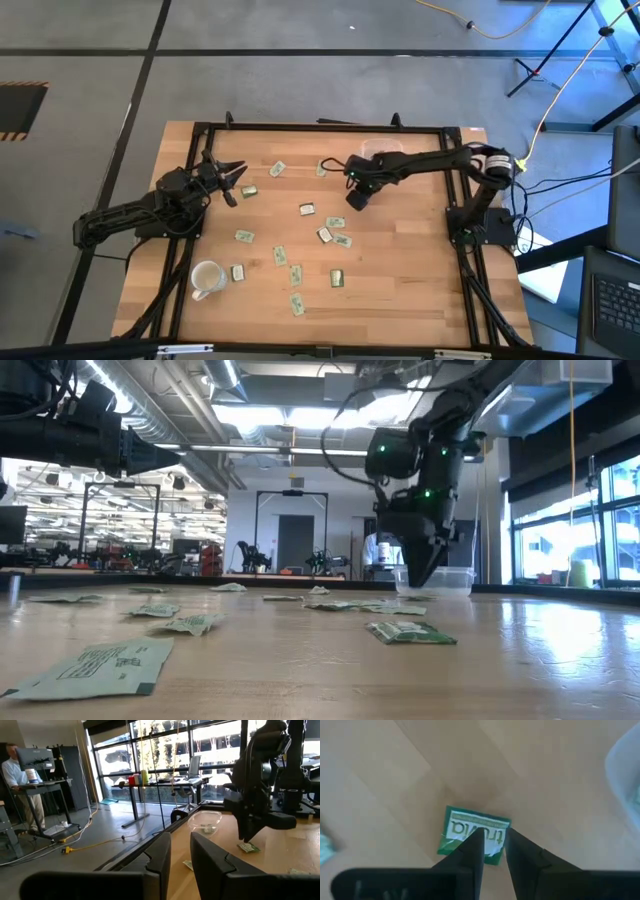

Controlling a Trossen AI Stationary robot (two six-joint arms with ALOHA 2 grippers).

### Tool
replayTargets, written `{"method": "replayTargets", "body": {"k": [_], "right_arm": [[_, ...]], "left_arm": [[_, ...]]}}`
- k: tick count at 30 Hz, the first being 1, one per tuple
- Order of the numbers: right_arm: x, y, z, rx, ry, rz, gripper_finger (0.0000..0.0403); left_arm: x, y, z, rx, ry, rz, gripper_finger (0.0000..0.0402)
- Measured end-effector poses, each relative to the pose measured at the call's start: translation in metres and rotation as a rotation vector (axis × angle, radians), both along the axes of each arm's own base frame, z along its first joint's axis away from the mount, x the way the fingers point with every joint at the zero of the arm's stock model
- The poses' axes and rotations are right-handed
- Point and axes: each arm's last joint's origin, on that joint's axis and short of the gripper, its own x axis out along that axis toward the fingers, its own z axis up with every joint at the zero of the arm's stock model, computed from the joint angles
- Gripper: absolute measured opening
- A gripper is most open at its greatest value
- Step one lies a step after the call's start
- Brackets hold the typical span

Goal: Pick and place Stevia / Truvia into bins
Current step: Put the dark green truvia packet into the transparent container

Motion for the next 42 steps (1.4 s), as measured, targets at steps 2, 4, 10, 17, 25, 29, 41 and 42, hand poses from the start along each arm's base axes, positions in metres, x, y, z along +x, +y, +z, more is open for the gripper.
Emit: {"method": "replayTargets", "body": {"k": [2,4,10,17,25,29,41,42], "right_arm": [[0.001,0.000,-0.004,0.002,0.007,0.000,0.0080],[0.003,-0.001,-0.009,0.003,0.011,0.000,0.0080],[0.005,-0.002,-0.018,0.005,0.034,0.002,0.0080],[0.005,-0.002,-0.020,0.008,0.040,0.003,0.0064],[0.004,-0.002,-0.016,-0.008,0.043,0.047,0.0008],[0.002,-0.001,0.000,-0.008,0.058,0.055,0.0006],[-0.021,-0.043,0.106,-0.254,-0.058,-0.068,0.0003],[-0.024,-0.050,0.111,-0.263,-0.072,-0.095,0.0003]], "left_arm": [[0.000,0.000,0.000,0.000,0.000,0.000,0.0068],[0.000,0.000,0.000,0.000,0.000,0.000,0.0068],[0.000,0.000,0.000,0.000,0.000,0.000,0.0068],[0.000,0.000,0.000,0.000,0.000,0.000,0.0068],[0.000,0.000,0.000,0.000,0.001,0.000,0.0068],[0.000,0.000,0.000,0.000,0.001,0.000,0.0068],[0.000,0.000,0.000,0.000,0.001,0.001,0.0068],[0.000,0.000,0.000,0.000,0.001,0.000,0.0068]]}}
